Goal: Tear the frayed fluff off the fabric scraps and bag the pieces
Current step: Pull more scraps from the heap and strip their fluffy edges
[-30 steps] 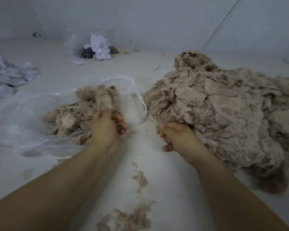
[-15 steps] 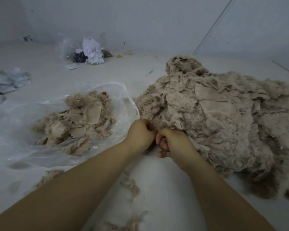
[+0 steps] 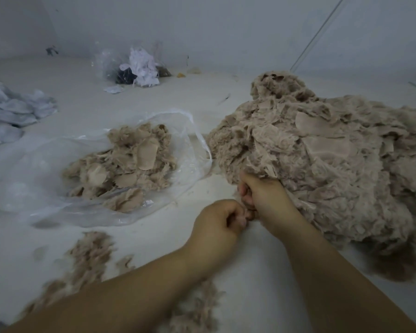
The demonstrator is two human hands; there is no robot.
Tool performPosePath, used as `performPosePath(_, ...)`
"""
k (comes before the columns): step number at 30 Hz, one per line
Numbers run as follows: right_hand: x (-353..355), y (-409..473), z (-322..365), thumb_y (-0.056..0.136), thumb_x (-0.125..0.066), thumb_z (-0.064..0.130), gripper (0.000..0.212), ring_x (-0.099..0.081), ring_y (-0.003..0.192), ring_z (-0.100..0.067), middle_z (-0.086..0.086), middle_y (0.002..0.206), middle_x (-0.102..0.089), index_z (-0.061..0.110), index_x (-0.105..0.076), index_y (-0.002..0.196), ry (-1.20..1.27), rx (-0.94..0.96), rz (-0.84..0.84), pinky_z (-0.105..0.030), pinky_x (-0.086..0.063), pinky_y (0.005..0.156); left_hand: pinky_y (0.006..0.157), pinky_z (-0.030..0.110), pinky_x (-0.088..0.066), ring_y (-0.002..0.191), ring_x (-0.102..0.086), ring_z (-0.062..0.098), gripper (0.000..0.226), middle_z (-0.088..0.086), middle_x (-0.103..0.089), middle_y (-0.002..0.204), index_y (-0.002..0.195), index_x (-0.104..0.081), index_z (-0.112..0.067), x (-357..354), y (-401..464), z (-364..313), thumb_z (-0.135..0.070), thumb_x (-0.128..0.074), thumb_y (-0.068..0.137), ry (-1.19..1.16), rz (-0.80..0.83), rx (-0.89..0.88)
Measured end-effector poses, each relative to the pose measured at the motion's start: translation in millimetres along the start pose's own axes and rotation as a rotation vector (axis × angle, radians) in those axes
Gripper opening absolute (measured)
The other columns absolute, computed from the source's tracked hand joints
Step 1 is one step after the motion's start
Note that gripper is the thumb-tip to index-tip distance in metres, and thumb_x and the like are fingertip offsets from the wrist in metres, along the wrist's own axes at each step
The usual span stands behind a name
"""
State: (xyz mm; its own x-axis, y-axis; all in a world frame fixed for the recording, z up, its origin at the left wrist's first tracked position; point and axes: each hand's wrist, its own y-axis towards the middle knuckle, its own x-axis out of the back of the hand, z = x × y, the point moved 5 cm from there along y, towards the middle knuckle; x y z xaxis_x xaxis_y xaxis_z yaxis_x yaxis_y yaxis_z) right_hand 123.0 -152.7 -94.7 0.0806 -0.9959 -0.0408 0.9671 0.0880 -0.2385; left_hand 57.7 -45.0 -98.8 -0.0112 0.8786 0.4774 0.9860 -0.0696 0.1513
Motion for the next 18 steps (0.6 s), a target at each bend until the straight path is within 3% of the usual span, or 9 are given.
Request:
performPosePath(4, 0.0, 3.0, -3.6, 0.1, -0.053, 0.03, 0.047, -0.036, 0.033, -0.01, 0.0, 0.038, -0.039, 0.01, -0.052, 0.057, 0.06, -0.021, -0.019, -0.019, -0.038, 0.036, 0.051, 0.015, -0.039, 0.051, -0.046, 0.0, 0.03, -0.012, -0.052, 0.059, 0.065, -0.054, -0.023, 4.4, -31.6, 6.1, -0.004, -0.058, 0.088, -0.032, 0.119, 0.052)
performPosePath(6, -0.4, 3.7, -3.0, 0.1, -0.053, 0.03, 0.048, -0.034, 0.033, -0.012, 0.0, 0.037, -0.037, 0.01, -0.052, 0.057, 0.036, 0.016, -0.001, -0.018, -0.035, 0.036, 0.038, 0.02, -0.037, 0.039, -0.046, 0.011, 0.028, -0.002, -0.055, 0.053, 0.071, -0.054, -0.016, 13.4, -29.9, 13.3, -0.003, -0.053, 0.095, -0.249, 0.044, 0.234)
performPosePath(9, -2.2, 2.6, -2.5, 0.098, -0.055, 0.031, 0.048, -0.031, 0.033, -0.012, 0.0, 0.038, -0.036, 0.011, -0.051, 0.055, 0.0, 0.06, 0.062, -0.018, -0.031, 0.038, 0.035, 0.025, -0.039, 0.036, -0.049, 0.026, 0.022, 0.018, -0.06, 0.055, 0.081, -0.048, -0.01, 28.4, -7.1, 18.1, -0.01, -0.047, 0.103, -0.384, -0.11, 0.367)
performPosePath(13, -3.2, 3.2, -2.4, 0.091, -0.065, 0.037, 0.049, -0.028, 0.039, -0.012, -0.002, 0.045, -0.035, 0.017, -0.051, 0.049, -0.056, 0.076, 0.114, -0.021, -0.027, 0.04, 0.039, 0.031, -0.046, 0.047, -0.055, 0.022, 0.019, 0.025, -0.059, 0.072, 0.083, -0.046, -0.014, 34.8, 16.2, 8.9, -0.009, -0.049, 0.1, -0.186, -0.235, 0.147)
performPosePath(15, -4.2, 2.4, -1.3, 0.09, -0.065, 0.041, 0.047, -0.027, 0.042, -0.013, -0.009, 0.052, -0.038, 0.015, -0.055, 0.052, -0.085, 0.088, 0.14, -0.021, -0.02, 0.041, 0.054, 0.032, -0.05, 0.066, -0.055, 0.019, 0.016, 0.014, -0.052, 0.079, 0.083, -0.046, -0.01, 34.1, 18.3, -0.1, -0.004, -0.052, 0.097, 0.005, -0.312, -0.053)
performPosePath(18, -4.9, -0.1, 0.2, 0.089, -0.064, 0.046, 0.044, -0.028, 0.043, -0.011, -0.007, 0.053, -0.042, 0.013, -0.063, 0.06, -0.144, 0.108, 0.169, -0.019, -0.019, 0.037, 0.068, 0.012, -0.037, 0.074, -0.041, 0.0, 0.018, 0.001, -0.042, 0.08, 0.077, -0.05, -0.002, 28.2, 16.9, -5.5, 0.011, -0.057, 0.087, 0.177, -0.374, -0.284)
